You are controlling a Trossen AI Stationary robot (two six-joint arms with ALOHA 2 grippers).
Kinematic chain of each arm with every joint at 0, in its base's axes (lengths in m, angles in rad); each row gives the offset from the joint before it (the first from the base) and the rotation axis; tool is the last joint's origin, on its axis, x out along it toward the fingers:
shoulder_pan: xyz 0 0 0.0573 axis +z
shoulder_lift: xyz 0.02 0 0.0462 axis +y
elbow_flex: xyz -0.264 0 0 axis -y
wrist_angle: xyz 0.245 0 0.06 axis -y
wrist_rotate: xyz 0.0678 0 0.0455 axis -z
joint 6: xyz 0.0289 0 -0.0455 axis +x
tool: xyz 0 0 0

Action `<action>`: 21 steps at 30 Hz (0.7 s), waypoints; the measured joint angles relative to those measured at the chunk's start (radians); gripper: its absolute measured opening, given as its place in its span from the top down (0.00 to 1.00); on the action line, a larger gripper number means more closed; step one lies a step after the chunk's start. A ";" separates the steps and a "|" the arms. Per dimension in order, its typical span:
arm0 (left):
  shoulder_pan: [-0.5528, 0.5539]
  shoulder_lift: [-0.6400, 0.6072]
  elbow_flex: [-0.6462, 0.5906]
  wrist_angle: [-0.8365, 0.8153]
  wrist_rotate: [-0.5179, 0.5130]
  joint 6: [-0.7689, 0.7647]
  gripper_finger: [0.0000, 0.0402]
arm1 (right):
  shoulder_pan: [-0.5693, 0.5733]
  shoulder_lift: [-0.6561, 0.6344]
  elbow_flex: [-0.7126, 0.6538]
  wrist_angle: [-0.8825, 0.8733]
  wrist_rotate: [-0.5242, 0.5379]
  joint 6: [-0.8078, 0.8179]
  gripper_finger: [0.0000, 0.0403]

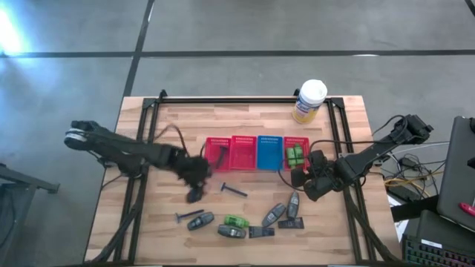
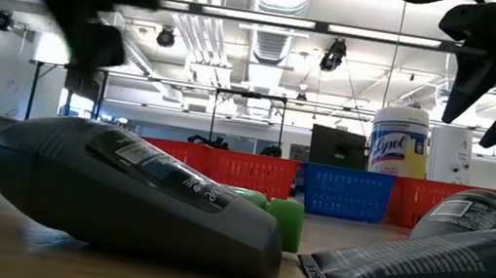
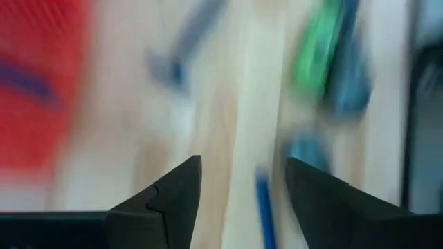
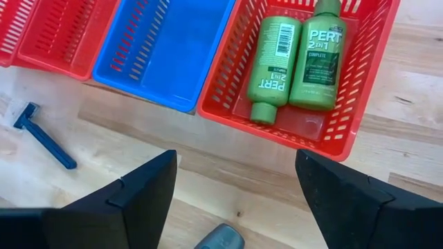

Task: Pick & Place Travel size toiletries
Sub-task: Put the blue razor into the left red bin

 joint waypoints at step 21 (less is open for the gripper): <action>-0.411 0.159 -0.031 0.005 -0.226 -0.376 0.47 | 0.000 0.001 -0.003 0.011 -0.027 -0.066 0.15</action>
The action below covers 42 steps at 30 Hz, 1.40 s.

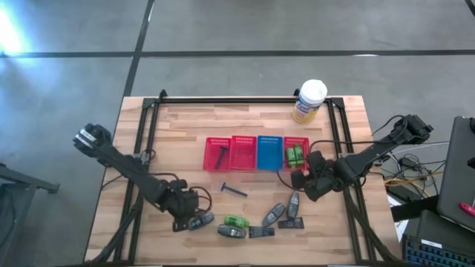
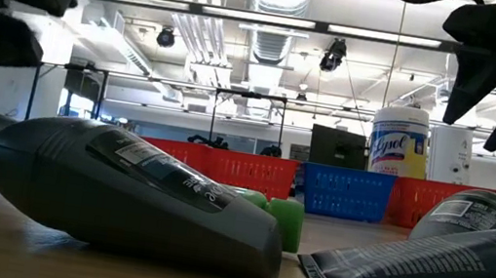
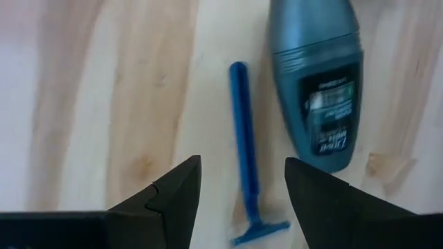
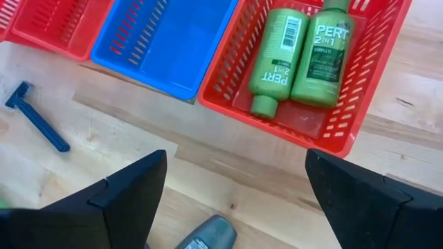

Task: Pick & Place Travel size toiletries
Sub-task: Put the blue razor into the left red bin

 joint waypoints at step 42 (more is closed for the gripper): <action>0.450 -0.216 -0.002 0.082 -0.150 -0.270 0.94 | -0.001 0.000 -0.013 0.006 0.007 0.031 0.31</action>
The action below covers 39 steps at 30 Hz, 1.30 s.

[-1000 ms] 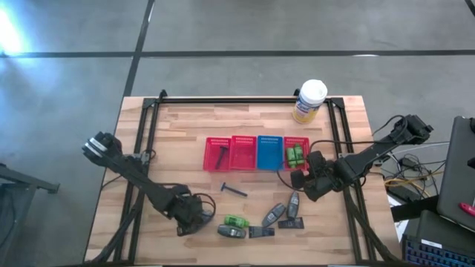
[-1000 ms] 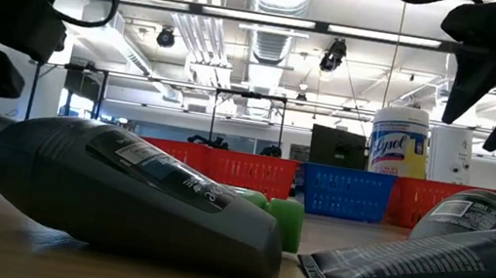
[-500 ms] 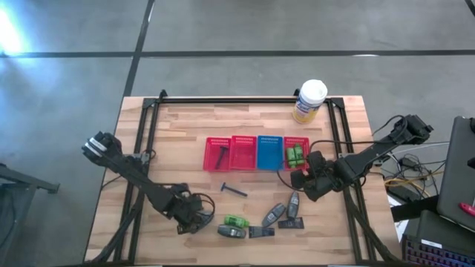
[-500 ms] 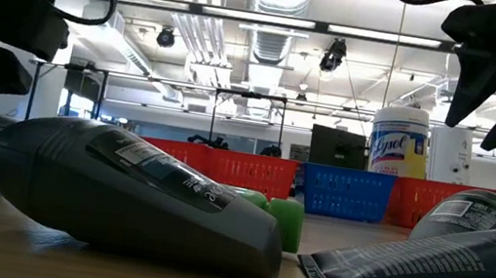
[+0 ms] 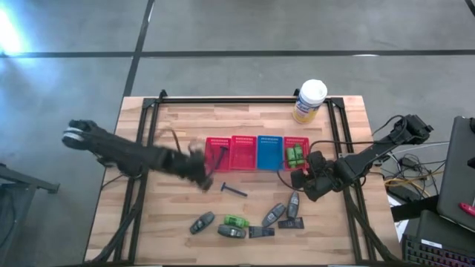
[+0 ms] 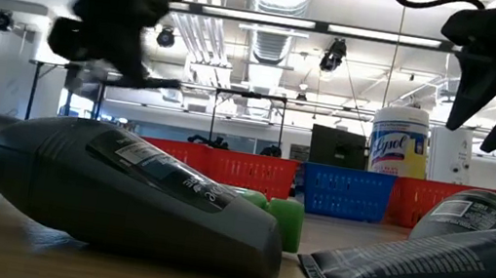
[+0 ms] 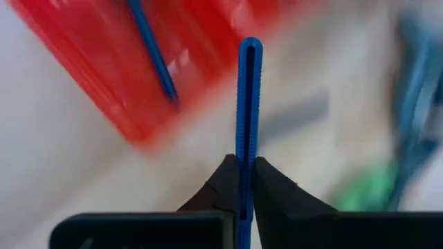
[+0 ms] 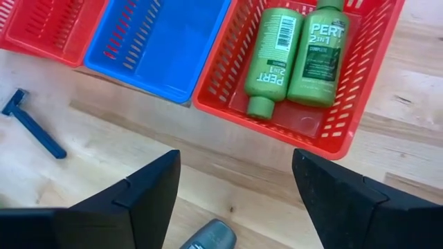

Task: Pick & Place Travel size toiletries
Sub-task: Put the blue razor into the left red bin, then put the gray deodorant into the blue bin

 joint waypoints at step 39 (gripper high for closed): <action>0.076 0.141 -0.021 0.431 0.328 0.832 0.60 | 0.001 0.000 -0.018 0.016 -0.003 0.015 0.18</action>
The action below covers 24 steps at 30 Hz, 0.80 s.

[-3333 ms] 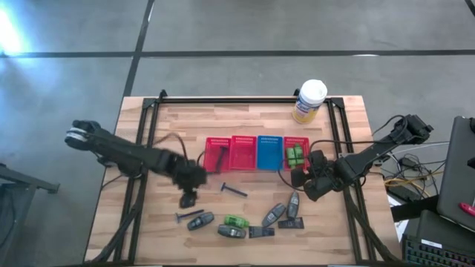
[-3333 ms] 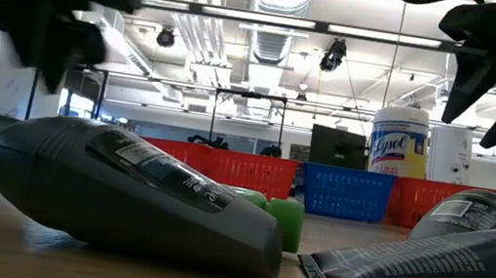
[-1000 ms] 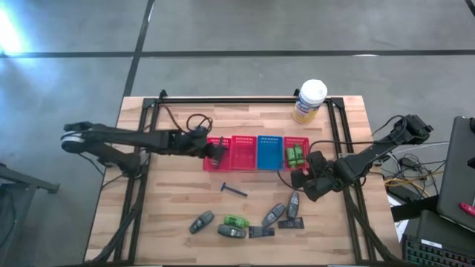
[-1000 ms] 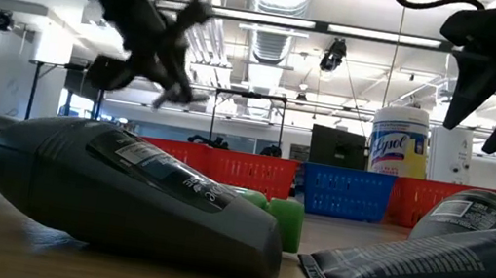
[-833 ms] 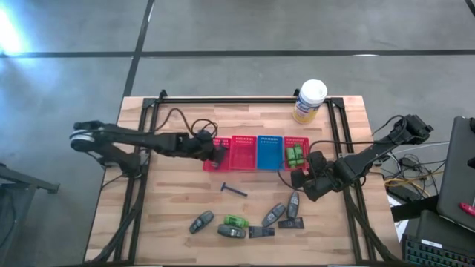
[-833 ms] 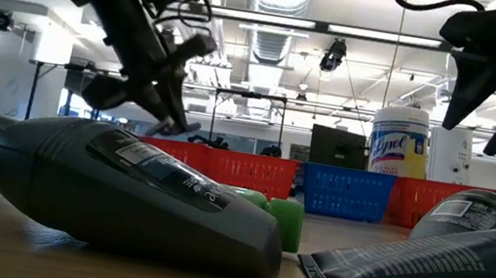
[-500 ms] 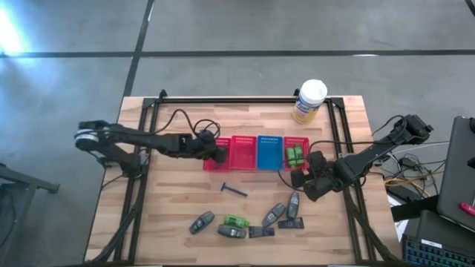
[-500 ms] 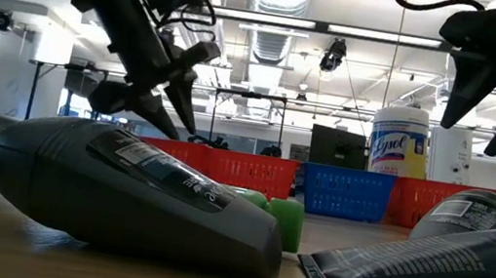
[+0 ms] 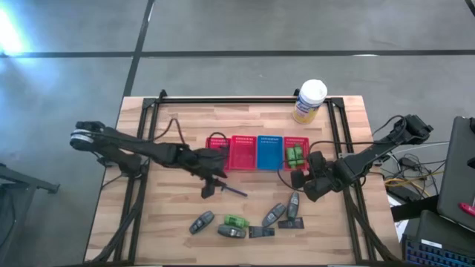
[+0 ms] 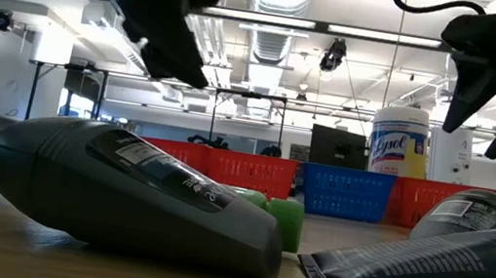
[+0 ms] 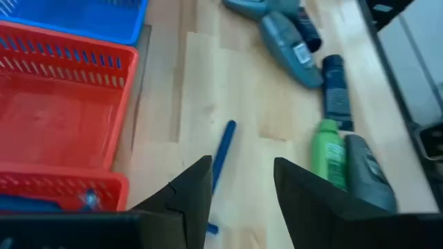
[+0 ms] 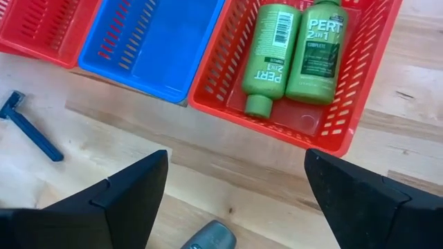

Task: Pick & Place Travel size toiletries
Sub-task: Put the gray deodorant into the blue bin

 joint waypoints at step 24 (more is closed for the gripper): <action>0.005 0.021 0.059 -0.146 -0.008 0.019 0.61 | 0.029 0.247 -0.019 0.366 -0.474 0.299 0.20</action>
